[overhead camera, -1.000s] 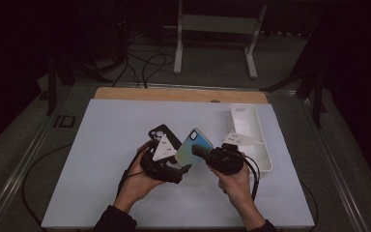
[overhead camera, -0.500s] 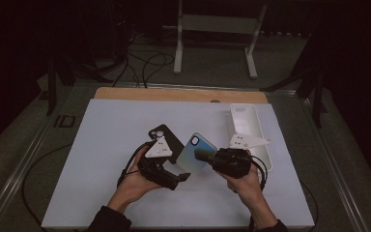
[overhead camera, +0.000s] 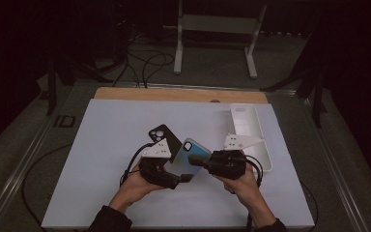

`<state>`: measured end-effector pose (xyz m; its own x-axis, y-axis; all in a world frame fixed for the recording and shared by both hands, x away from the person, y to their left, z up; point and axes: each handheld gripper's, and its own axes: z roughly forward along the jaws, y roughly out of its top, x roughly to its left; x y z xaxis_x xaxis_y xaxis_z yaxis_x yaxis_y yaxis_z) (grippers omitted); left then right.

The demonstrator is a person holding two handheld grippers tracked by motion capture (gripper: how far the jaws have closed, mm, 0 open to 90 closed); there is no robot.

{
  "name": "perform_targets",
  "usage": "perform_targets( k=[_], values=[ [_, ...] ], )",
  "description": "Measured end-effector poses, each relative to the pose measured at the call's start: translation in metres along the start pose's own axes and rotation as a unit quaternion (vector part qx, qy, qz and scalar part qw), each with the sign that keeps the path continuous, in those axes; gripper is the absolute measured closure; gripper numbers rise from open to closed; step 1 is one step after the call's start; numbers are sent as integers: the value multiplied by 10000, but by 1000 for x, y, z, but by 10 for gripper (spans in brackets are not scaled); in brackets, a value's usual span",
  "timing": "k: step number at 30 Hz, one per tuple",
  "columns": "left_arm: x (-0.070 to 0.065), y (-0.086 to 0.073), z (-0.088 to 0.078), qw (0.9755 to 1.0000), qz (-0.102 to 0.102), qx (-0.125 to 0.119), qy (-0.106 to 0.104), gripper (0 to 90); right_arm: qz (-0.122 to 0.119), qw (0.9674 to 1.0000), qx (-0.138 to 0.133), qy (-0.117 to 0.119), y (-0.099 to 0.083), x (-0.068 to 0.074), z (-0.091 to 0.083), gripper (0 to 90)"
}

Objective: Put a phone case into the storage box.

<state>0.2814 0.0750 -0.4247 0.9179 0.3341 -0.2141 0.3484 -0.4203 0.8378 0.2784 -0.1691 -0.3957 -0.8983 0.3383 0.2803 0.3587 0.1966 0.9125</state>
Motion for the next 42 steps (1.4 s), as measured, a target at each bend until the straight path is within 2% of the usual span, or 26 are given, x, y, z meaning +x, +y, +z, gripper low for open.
perform_targets(
  k=[2, 5, 6, 10, 11, 12, 13, 17, 20, 21, 22, 23, 24, 25, 26, 27, 28, 29, 30, 33, 37, 41, 42],
  values=[
    [0, -2, 1, 10000, 20, 15, -31, 353, 14, 10000, -14, 41, -1, -2, 0, 863],
    [0, -3, 0, 10000, 59, -18, -19, 477, 0, 10000, -21, 73, -2, -4, -2, 859],
    [-1, -5, -2, 9999, 104, -107, -59, 535, -5, 9999, -52, 92, -1, -5, -6, 852],
    [-1, -6, -3, 9996, 113, -188, -204, 589, -25, 9998, -73, 166, -1, -7, -9, 840],
    [-1, -6, -3, 9996, 113, -188, -204, 626, -25, 9998, -73, 166, -1, -7, -9, 840],
    [-1, -6, -2, 9993, 127, -171, -292, 626, -31, 9998, -79, 166, -1, -7, -10, 808],
    [-2, -6, -1, 9994, 163, -162, -250, 716, -48, 10000, -14, -8, 0, -8, -11, 681],
    [-4, -6, 0, 9992, 210, -198, -285, 800, 3, 9999, 32, -96, 0, -9, -10, 518],
    [-7, -4, 3, 9993, 304, -172, -123, 804, 21, 9997, 74, -231, 0, -8, -8, 426],
    [-7, -4, 3, 9993, 304, -172, -123, 806, 21, 9997, 74, -231, 0, -8, -8, 426],
    [-7, -3, 3, 9994, 315, -142, 5, 806, -9, 9985, 166, -527, 0, -7, -6, 312],
    [-7, -3, 3, 9994, 315, -142, 5, 806, -9, 9985, 166, -527, 0, -7, -6, 312],
    [-7, -4, 2, 9993, 300, -137, 166, 807, 6, 9977, 186, -653, 0, -6, -6, 252],
    [-7, -4, 2, 9993, 300, -137, 166, 807, 6, 9977, 186, -653, 0, -6, -6, 252],
    [-6, -4, 0, 9990, 275, -147, 326, 807, 17, 9967, 137, -800, 0, -5, -7, 175],
    [-6, -4, 0, 9990, 275, -147, 326, 807, -5, 9962, 134, -859, 0, -5, -8, 153],
    [-6, -5, 0, 9987, 250, -176, 414, 807, 4, 9960, 129, -879, 0, -4, -9, 130],
    [-6, -6, -2, 9977, 197, -209, 619, 807, 26, 9957, 107, -923, 0, -4, -9, 125],
    [-6, -6, -2, 9977, 197, -209, 619, 807, 26, 9957, 107, -923, 0, -4, -9, 125],
    [-6, -6, -3, 9954, 116, -243, 922, 808, 95, 9932, 22, -1163, 0, -2, -11, 98],
    [-8, -6, 0, 9941, 126, -161, 1061, 807, 164, 9928, -57, -1182, 0, -2, -11, 97],
    [-9, -7, 3, 9939, 142, -137, 1081, 807, 216, 9923, -95, -1214, 2, -1, -10, 96],
    [-10, -7, 4, 9939, 137, -131, 1085, 807, 254, 9912, -116, -1293, 3, -1, -8, 97]
  ],
)
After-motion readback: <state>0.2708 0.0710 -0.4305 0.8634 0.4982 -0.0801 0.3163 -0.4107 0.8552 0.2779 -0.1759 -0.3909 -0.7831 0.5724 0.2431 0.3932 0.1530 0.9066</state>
